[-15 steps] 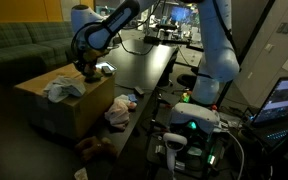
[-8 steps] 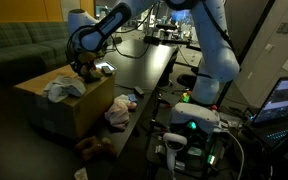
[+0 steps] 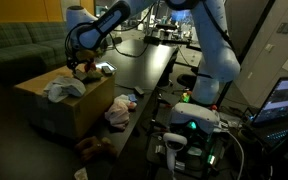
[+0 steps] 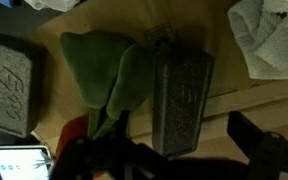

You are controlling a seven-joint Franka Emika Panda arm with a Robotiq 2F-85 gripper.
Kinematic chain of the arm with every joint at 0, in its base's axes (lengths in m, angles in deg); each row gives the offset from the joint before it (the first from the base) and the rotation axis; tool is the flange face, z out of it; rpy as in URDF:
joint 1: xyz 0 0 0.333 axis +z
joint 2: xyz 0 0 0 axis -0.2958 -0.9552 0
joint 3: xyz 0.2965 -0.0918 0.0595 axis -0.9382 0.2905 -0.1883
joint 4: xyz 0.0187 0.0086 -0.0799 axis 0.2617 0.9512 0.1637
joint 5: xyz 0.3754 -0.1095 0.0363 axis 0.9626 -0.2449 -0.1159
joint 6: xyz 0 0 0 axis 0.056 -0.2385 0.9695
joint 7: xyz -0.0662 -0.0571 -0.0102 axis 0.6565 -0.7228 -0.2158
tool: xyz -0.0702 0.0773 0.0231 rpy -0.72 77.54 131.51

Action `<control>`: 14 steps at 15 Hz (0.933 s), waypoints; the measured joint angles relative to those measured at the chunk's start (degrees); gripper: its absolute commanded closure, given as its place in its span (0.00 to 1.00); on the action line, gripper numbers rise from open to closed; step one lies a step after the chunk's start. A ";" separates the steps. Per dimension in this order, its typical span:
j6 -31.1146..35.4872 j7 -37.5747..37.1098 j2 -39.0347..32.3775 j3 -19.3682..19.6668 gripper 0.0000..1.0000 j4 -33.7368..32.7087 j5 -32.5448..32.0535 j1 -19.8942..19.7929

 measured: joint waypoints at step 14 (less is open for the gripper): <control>-8.58 12.01 30.35 -4.77 0.00 34.42 9.65 -1.03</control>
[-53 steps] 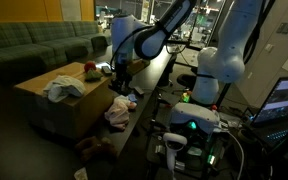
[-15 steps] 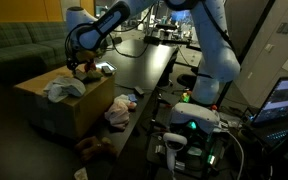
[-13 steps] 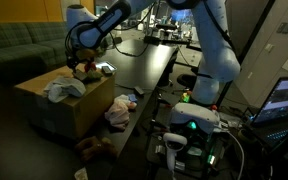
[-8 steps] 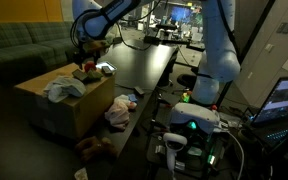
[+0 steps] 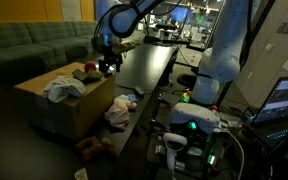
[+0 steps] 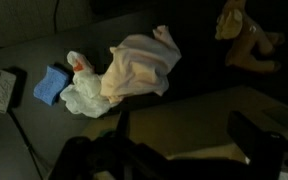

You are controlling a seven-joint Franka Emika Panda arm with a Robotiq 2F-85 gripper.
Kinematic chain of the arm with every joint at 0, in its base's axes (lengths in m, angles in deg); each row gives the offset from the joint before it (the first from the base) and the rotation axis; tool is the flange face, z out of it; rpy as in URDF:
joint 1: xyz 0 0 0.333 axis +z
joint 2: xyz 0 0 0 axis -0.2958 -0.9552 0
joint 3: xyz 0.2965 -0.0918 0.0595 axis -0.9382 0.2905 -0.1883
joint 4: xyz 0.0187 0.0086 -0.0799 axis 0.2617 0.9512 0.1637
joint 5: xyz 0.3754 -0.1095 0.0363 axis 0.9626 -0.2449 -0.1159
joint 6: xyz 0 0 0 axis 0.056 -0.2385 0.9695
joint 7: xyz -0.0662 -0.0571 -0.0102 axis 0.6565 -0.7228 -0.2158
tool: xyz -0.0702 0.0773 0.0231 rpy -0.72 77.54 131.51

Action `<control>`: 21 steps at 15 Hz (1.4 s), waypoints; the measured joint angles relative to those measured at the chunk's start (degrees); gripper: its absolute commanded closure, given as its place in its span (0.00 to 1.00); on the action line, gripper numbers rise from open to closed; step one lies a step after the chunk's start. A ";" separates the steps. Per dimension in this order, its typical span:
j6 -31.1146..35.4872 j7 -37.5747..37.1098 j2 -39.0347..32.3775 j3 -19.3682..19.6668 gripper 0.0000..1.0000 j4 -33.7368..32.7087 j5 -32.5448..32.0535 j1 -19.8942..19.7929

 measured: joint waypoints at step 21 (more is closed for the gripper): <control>38.59 1.79 -26.12 -11.17 0.00 9.21 9.16 15.43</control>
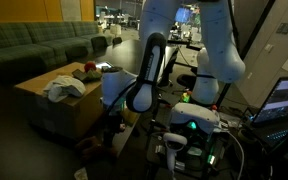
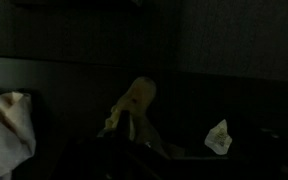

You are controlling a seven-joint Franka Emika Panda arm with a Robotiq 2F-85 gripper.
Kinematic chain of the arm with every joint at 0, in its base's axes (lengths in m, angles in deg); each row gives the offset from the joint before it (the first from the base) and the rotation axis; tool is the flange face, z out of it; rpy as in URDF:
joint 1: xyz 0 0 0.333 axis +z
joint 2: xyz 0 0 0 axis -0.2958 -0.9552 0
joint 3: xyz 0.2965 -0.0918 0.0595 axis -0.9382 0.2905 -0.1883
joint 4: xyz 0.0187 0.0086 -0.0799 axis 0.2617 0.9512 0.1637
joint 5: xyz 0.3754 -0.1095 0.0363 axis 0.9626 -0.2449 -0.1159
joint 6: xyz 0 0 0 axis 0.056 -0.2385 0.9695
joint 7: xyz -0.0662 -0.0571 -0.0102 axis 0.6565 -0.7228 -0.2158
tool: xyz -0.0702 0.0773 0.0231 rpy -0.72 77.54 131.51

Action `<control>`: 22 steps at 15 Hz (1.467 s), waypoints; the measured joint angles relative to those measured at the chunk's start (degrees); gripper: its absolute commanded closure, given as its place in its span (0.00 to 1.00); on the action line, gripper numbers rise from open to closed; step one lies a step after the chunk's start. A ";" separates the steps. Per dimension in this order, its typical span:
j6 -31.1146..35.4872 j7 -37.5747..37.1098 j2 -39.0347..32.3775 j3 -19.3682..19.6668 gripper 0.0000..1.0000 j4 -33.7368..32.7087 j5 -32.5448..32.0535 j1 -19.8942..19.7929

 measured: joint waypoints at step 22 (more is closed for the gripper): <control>0.88 5.37 -24.34 2.58 0.00 -21.56 0.92 -5.95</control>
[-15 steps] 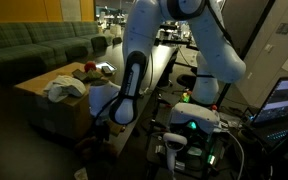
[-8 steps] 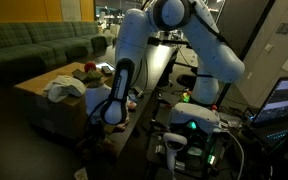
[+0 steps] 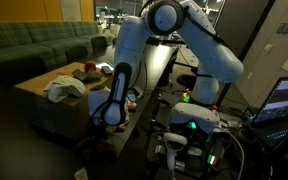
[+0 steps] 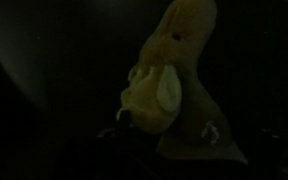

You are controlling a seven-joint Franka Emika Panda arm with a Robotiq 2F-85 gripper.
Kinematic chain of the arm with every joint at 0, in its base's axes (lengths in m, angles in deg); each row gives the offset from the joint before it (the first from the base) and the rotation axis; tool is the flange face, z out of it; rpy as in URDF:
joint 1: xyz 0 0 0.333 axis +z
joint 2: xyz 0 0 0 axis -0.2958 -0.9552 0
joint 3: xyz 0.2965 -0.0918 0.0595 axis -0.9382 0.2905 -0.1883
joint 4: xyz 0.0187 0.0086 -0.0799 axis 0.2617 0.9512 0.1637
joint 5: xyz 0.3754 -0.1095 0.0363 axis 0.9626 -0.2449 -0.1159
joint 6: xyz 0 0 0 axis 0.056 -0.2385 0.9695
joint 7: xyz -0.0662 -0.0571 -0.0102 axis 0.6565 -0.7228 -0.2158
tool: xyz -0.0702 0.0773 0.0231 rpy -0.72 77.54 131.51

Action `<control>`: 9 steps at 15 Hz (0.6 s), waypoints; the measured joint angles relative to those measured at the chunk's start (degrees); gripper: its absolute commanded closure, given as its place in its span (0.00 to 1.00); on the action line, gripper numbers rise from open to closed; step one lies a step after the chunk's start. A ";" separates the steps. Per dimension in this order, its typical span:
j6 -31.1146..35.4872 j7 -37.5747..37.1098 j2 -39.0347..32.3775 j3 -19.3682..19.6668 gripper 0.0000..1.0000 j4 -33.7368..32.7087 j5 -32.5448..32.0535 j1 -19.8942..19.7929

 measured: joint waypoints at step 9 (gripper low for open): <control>1.15 0.08 -1.88 -0.92 0.68 0.34 0.40 -0.30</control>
